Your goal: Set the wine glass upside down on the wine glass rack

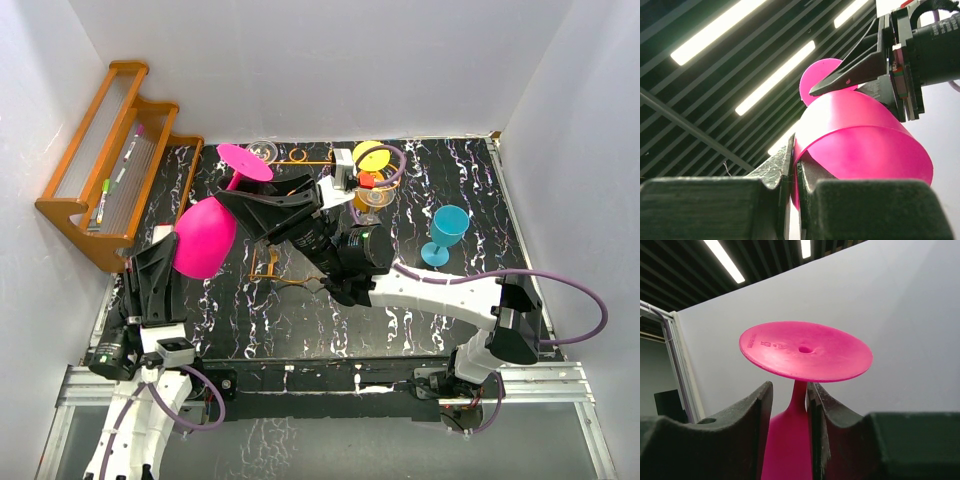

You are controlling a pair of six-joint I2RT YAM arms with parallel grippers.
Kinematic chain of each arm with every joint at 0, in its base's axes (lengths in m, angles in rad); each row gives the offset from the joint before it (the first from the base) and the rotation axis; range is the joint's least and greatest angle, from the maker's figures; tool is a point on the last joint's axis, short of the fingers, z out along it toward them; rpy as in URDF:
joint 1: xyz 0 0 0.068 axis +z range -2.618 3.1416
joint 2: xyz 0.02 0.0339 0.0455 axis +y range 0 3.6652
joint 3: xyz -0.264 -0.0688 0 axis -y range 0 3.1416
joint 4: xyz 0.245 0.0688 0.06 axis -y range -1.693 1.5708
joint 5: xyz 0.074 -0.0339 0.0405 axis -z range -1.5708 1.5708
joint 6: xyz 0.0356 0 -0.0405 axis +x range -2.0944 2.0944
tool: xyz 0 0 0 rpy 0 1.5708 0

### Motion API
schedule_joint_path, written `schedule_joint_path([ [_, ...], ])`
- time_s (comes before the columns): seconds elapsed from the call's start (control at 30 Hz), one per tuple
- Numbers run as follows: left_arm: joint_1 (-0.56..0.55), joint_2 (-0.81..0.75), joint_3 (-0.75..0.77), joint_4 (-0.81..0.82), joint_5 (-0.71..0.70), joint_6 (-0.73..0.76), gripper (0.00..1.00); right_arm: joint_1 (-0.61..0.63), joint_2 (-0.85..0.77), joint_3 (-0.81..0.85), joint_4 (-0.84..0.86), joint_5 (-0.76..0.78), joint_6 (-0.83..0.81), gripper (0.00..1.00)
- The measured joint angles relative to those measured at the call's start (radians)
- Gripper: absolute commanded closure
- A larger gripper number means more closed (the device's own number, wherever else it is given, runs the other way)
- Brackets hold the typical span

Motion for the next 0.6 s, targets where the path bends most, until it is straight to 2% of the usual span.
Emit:
schedule_joint_path([
  [0.1, 0.0, 0.006, 0.0, 0.0, 0.0, 0.017, 1.0, 0.0, 0.0, 0.0, 0.0, 0.0, 0.0, 0.62],
  [0.37, 0.0, 0.027, 0.0, 0.019, 0.005, 0.037, 1.0, -0.002, -0.003, -0.011, -0.01, 0.015, -0.017, 0.7],
  [0.53, 0.0, 0.036, 0.0, 0.032, 0.002, 0.044, 1.0, -0.007, -0.008, -0.002, -0.039, 0.016, -0.029, 0.92],
  [0.6, 0.0, 0.036, 0.0, 0.035, 0.002, 0.047, 1.0, -0.008, -0.011, -0.002, -0.04, 0.018, -0.029, 0.92],
])
